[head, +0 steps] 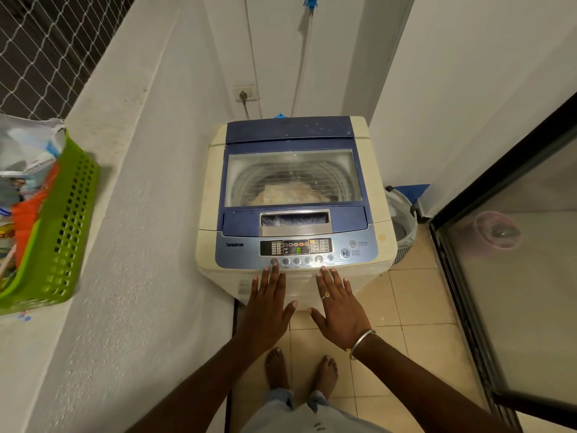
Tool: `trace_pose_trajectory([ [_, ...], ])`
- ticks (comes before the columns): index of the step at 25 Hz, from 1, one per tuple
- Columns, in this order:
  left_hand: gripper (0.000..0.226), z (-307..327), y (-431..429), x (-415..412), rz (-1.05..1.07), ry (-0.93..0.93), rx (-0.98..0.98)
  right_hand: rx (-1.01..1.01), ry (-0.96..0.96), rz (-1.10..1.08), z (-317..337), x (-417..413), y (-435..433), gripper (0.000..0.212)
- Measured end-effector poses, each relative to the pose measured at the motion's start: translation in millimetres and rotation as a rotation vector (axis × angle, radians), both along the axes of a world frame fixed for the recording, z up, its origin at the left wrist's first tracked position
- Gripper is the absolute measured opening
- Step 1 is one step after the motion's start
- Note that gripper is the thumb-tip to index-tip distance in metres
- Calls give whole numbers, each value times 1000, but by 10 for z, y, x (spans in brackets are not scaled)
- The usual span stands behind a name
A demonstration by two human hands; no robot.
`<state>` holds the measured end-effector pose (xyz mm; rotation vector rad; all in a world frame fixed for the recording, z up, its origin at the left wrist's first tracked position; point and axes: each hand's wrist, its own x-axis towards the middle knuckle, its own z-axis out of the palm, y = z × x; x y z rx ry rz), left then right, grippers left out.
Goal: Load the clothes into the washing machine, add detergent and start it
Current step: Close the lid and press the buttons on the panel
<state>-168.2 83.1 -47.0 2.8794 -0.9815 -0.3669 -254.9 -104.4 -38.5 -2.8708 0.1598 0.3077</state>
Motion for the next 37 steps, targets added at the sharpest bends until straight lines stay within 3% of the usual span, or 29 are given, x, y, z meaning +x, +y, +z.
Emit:
trace_pose_trajectory([
  [24, 76, 60, -46, -184, 10, -4, 23, 71, 30, 35, 37, -35, 180, 80],
  [37, 75, 220, 160, -212, -1, -60, 10, 15, 4, 59, 248, -70, 337, 82],
])
